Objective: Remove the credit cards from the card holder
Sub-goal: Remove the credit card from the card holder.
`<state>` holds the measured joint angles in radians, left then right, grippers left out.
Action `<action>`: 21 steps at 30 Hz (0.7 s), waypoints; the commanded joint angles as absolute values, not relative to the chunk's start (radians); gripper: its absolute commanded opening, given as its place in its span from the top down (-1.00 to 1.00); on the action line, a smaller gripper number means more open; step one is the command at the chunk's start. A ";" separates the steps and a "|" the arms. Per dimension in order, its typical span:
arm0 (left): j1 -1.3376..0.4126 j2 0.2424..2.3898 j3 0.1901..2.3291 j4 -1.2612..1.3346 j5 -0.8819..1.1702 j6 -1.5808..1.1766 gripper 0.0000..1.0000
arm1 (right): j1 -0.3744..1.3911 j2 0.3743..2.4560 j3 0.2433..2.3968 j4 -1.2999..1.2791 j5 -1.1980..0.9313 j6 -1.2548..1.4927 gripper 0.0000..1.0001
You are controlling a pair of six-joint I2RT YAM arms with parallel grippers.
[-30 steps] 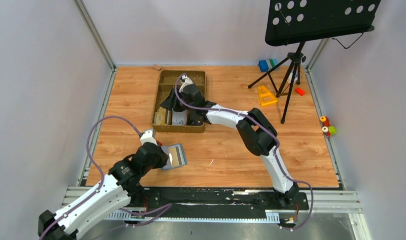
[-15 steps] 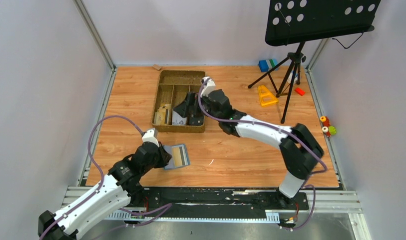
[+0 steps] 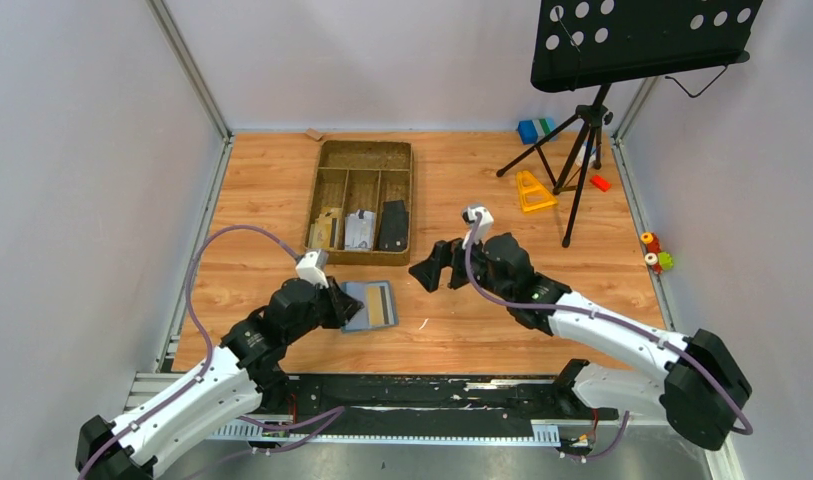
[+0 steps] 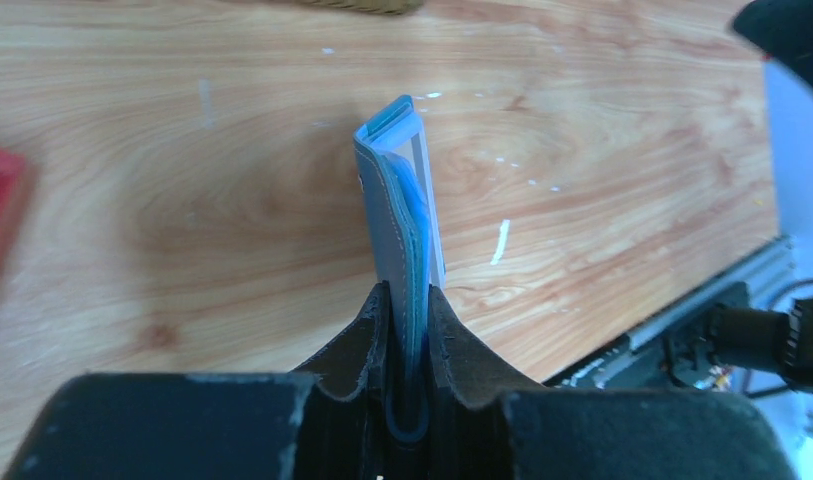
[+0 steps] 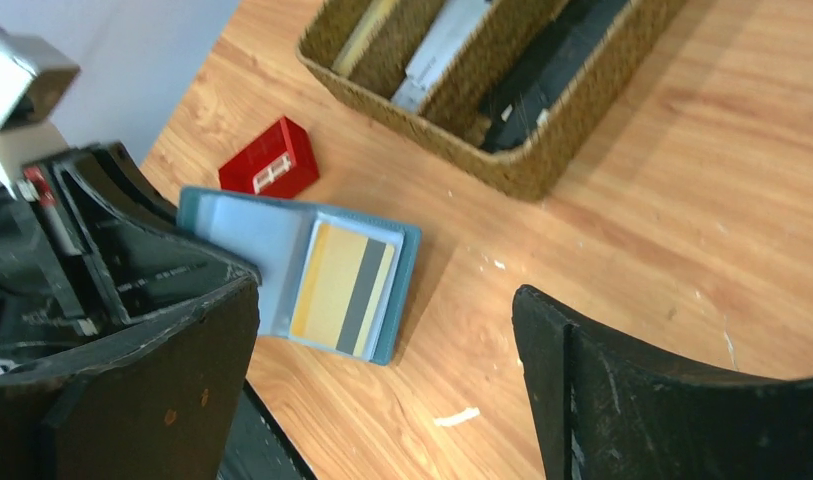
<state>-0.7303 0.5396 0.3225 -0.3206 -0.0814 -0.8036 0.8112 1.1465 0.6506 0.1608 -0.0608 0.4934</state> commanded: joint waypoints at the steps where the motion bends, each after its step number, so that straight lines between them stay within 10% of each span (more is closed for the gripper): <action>1: -0.726 0.577 0.295 -0.045 0.094 -0.816 1.00 | 0.811 1.042 0.567 0.136 -0.090 0.463 -0.91; 21: -0.733 0.731 0.228 0.486 0.288 -0.951 1.00 | 0.810 0.696 0.338 0.151 -0.196 0.585 -0.89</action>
